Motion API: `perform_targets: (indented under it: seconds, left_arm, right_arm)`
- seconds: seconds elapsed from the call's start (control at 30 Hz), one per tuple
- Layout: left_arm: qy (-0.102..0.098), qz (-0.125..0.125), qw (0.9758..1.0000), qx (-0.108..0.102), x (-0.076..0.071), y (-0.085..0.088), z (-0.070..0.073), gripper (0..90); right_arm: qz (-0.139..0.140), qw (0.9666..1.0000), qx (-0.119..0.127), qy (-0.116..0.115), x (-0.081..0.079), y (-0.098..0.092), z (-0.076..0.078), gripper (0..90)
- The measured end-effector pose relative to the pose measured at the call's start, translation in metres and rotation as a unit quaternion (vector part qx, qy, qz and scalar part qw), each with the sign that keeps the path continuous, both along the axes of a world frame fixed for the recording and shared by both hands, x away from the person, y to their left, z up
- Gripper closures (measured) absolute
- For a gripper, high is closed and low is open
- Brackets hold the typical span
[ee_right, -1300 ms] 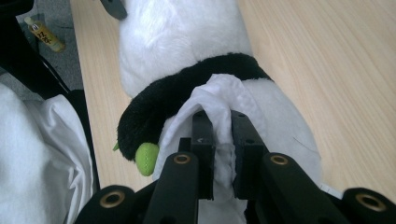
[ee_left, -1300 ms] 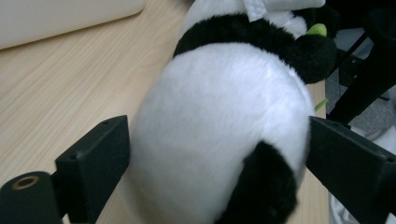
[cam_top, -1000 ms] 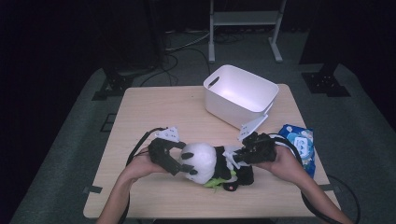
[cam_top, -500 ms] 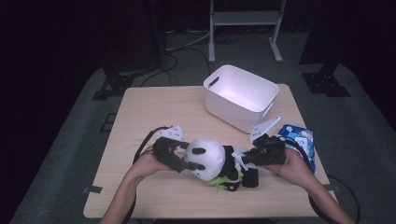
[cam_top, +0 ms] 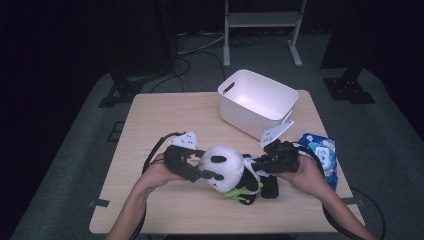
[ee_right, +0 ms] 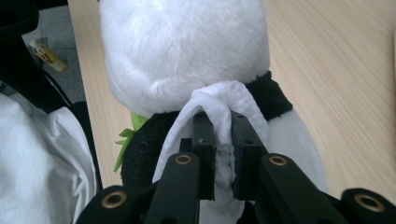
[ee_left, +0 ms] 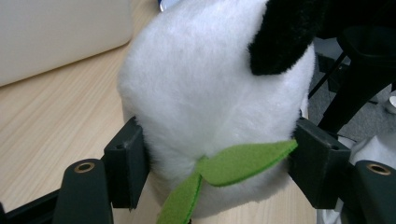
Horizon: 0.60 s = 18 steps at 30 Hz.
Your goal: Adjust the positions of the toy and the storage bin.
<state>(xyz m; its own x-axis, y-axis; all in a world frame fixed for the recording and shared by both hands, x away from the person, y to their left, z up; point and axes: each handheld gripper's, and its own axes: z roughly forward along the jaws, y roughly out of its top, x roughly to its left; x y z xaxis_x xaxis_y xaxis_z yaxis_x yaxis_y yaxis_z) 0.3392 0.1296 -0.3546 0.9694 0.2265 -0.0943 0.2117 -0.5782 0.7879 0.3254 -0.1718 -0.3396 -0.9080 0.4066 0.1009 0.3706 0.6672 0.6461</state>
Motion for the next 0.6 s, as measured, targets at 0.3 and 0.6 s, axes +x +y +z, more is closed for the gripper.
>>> perform_targets:
  seconds: [0.3, 0.6]
  left_arm:
    - [-0.026, 0.001, 0.9996, 0.012, -0.004, 0.004, 0.02, 29.0]
    - [-0.037, 0.005, 0.9991, 0.018, -0.007, 0.007, 0.037, 28.9]
  right_arm:
    - [0.004, 0.9995, 0.031, 0.01, 0.006, 0.008, -0.004, 81.9]
    - [0.013, 0.9982, 0.057, 0.011, 0.009, 0.013, 0.002, 81.9]
